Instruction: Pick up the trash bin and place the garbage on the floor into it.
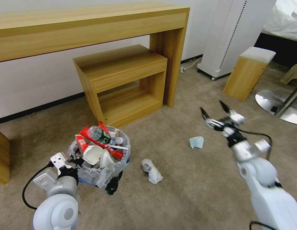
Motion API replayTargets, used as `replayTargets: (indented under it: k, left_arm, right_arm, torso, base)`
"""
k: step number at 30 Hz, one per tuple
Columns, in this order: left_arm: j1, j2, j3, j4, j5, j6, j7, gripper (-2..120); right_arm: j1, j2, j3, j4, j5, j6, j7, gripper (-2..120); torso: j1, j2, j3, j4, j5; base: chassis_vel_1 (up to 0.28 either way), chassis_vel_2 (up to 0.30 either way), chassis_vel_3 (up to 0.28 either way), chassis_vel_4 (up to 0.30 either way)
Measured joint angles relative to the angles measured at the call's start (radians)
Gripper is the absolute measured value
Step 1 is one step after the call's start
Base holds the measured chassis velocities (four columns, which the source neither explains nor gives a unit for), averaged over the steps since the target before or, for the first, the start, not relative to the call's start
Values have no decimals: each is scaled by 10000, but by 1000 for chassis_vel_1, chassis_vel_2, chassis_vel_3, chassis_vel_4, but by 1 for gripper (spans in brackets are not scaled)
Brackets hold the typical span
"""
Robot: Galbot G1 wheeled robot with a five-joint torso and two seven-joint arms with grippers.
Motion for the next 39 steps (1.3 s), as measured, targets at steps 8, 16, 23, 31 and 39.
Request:
replayTargets:
  k: [8,16,23,31,39]
  left_arm:
    - [158,45,-507,-6,191,-209,148,3]
    - [173,56,-597,-252,129,-200,138,3]
    - [208,44,-628,-294,112,-202,158,3]
    - [348,41,-607,-396,114,-243,236,3]
    - [419,-16,-384,-396,309,-351,278,3]
  right_arm:
    - [-1227,930,1055,260,-211,785,-177,100]
    - [-1426,1190,1017,225,-147,1019,-151,100]
    - [-1413,1212,933,207,-112,999,-29,100]
    - [-1342,1301,683,42,-106,1053,-46,100]
    - [-1264,1197,314,-119,-166,1109,-51,100]
  torso:
    - [0,-1,1,1,-2]
    - [0,0,1,1,0]
    - [0,0,1,2,0]
    - [0,0,0,2,0]
    - [-1,1,2,2,-1]
  base:
    - [0,0,0,0]
    - [0,0,0,0]
    - [0,0,0,0]
    - [-57,49,71,-52]
    - [-200,203,205,-206]
